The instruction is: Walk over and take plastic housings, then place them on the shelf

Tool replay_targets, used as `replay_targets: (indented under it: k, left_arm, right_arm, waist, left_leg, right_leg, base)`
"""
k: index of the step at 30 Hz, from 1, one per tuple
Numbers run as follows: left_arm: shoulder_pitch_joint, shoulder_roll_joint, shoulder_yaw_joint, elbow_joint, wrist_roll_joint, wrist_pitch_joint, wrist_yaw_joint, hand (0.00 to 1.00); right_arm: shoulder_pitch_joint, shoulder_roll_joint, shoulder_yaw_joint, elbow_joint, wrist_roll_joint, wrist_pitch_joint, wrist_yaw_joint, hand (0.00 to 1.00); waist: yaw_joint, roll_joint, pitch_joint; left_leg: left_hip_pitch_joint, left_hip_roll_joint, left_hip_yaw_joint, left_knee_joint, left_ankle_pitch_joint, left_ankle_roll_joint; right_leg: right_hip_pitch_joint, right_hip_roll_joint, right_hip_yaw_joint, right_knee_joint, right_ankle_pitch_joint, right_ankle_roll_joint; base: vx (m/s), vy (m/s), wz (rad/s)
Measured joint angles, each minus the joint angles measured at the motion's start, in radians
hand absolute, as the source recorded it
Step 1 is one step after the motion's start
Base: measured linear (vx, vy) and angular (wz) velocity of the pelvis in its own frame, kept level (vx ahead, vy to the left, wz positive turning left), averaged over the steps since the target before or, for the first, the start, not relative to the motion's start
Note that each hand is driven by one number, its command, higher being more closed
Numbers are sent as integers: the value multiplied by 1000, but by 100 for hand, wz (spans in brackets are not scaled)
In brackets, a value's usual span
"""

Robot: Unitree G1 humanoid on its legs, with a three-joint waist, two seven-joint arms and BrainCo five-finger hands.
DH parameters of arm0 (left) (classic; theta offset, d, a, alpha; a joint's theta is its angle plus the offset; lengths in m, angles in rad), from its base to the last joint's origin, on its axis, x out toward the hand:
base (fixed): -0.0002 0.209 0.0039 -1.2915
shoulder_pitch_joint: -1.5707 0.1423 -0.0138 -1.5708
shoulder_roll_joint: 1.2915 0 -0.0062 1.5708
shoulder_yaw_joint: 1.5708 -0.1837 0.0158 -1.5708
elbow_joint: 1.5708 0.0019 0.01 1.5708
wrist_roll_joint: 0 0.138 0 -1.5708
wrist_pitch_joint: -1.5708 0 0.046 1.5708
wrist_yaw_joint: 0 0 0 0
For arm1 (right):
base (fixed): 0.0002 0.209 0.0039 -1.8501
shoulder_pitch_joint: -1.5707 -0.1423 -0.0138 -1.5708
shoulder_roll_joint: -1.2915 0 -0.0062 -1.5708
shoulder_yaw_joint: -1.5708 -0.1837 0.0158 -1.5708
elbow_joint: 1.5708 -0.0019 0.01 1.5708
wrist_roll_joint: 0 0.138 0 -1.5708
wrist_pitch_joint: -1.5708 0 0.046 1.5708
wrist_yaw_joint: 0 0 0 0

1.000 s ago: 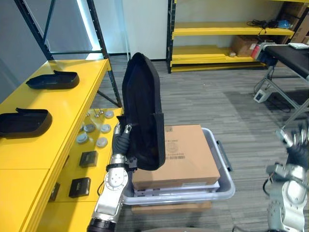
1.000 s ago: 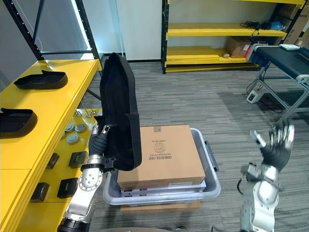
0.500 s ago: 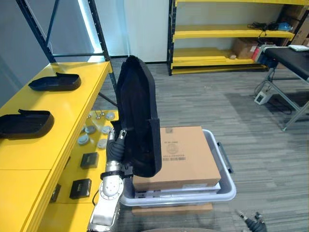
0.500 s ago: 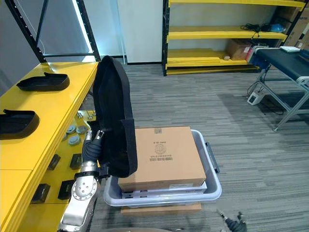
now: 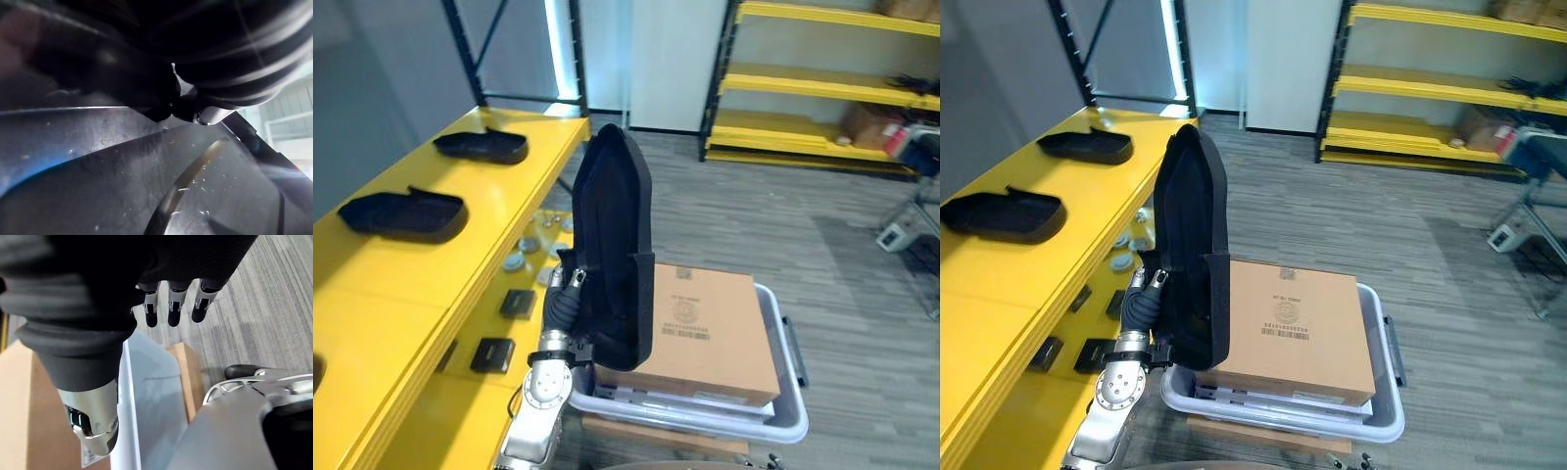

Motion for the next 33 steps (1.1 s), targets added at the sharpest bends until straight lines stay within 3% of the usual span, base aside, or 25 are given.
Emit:
replay_targets:
  k: [1,2,3,4,6,7,8,9,11,15,17,18,19,20,22,24,26,28,30,31,33]
  left_arm:
    - [-6,3,-10,-6,0,-1,6,100]
    - [-27,-1,-23,-3,0,-1,9,100]
    - [-63,0,-57,-2,-1,-1,11,100]
    - [-91,-1,-87,-2,-1,-1,10,100]
    - [-171,-9,-172,12,-1,-11,3,100]
    - [-193,-17,-198,22,0,-15,1,100]
    - [-235,-35,-233,39,0,-19,-5,100]
    - [-282,-70,-266,51,-1,-19,-14,100]
    - [-317,-86,-288,54,-1,-27,-15,100]
    - [-287,-67,-251,58,-11,-32,9,100]
    - [-265,-67,-265,59,-13,-33,3,100]
    - [-255,-68,-278,62,-13,-33,3,100]
    - [-237,-66,-299,65,-12,-37,1,100]
    - [-229,-66,-312,66,-10,-40,2,100]
    - [-226,-66,-309,69,-9,-43,2,100]
    - [-224,-66,-308,89,1,-45,2,100]
    - [-208,-67,-301,99,1,-47,3,100]
    - [-146,-67,-300,97,1,-60,2,100]
    - [-103,-69,-303,96,1,-60,0,100]
    - [-70,-77,-300,92,0,-59,1,100]
    - [-67,-79,-289,89,0,-59,-3,100]
  right_arm:
    - [-10,-1,0,5,0,1,-1,0]
    - [-19,-1,0,6,0,1,-1,0]
    - [-20,-6,1,6,0,7,-3,0]
    - [-12,-14,1,6,0,9,-4,0]
    - [3,-31,0,-4,0,10,-8,0]
    - [10,-36,0,-5,1,11,-13,0]
    - [19,-44,-6,-6,1,11,-23,0]
    - [22,-45,-31,-5,2,15,-41,0]
    - [20,-38,-44,7,2,18,-41,0]
    - [2,-18,-14,6,-2,21,-38,0]
    - [0,-25,-12,3,-12,23,-39,0]
    - [9,-31,-16,2,-12,27,-39,0]
    - [22,-38,-22,-3,-10,27,-37,0]
    - [26,-38,-19,-4,-10,28,-36,0]
    - [28,-32,-17,-4,-8,33,-34,0]
    - [53,-36,-16,-3,-7,42,-33,0]
    - [88,-40,-11,-2,1,43,-18,0]
    - [124,-33,-10,-3,1,44,-4,0]
    - [149,-16,-6,-2,2,50,5,0]
    - [155,-23,-1,-3,3,57,11,0]
    - [158,-30,7,-5,3,66,29,0]
  waist:
    - [5,-6,4]
    - [12,-20,2]
    - [14,-10,2]
    - [9,4,-3]
    - [-39,23,-18]
    - [-58,30,-28]
    - [-86,43,-36]
    - [-103,63,-48]
    - [-106,48,-53]
    - [-88,50,-54]
    - [-80,71,-59]
    - [-82,81,-60]
    - [-101,98,-59]
    - [-111,100,-58]
    - [-125,88,-48]
    - [-127,93,-45]
    - [-131,98,-35]
    - [-161,90,-38]
    - [-151,75,-42]
    - [-147,96,-44]
    - [-142,101,-44]
  left_leg:
    - [-7,32,107,1,-69,51]
    - [-48,80,258,136,-141,105]
    - [-92,157,389,347,-181,156]
    - [-81,203,476,446,-214,187]
    - [12,271,706,529,-302,196]
    - [41,279,763,517,-311,187]
    - [64,279,826,470,-323,144]
    - [62,233,836,394,-338,102]
    - [52,160,781,301,-331,86]
    - [52,98,709,274,-329,88]
    - [62,58,671,225,-322,100]
    - [80,40,647,193,-312,111]
    - [95,28,594,155,-298,117]
    - [106,10,539,121,-284,120]
    - [127,-26,467,81,-272,130]
    - [137,-47,397,71,-272,128]
    - [149,-69,300,63,-272,127]
    - [169,-96,206,58,-268,113]
    - [190,-115,165,59,-276,93]
    - [188,-90,161,71,-285,69]
    - [173,-41,168,91,-290,42]
  right_leg:
    - [-9,-12,-23,7,0,-9]
    - [-20,-29,-60,9,2,-11]
    - [-31,-29,-99,34,-2,-12]
    - [-30,-29,-123,43,-7,-13]
    - [4,-48,-218,49,0,-3]
    - [8,-60,-252,58,2,-1]
    - [15,-69,-308,75,7,8]
    - [20,-83,-375,77,19,28]
    - [27,-106,-444,86,36,47]
    - [61,-128,-455,76,60,15]
    - [50,-173,-405,167,67,-16]
    - [24,-206,-327,257,65,-74]
    - [-47,-193,-119,343,-14,-76]
    - [-104,-123,78,349,-87,-67]
    - [-192,-35,278,365,-135,-71]
    - [-282,39,393,371,-138,-70]
    - [-354,101,483,316,-117,-52]
    - [-368,113,571,234,-79,-16]
    - [-353,86,565,236,24,-38]
    - [-337,84,516,235,14,-50]
    - [-311,102,459,190,13,-61]
  base:
    - [-157,-14,69]
    - [-166,-32,75]
    - [-127,-5,76]
    - [-86,15,76]
    - [1,93,108]
    - [58,121,142]
    - [69,165,160]
    - [53,203,188]
    - [38,226,131]
    - [23,154,59]
    - [-1,114,57]
    - [-14,95,83]
    - [-2,45,119]
    - [8,2,121]
    - [35,-54,110]
    - [37,-53,118]
    - [90,-91,155]
    - [235,-155,179]
    - [280,-175,124]
    - [306,-183,103]
    - [279,-177,72]
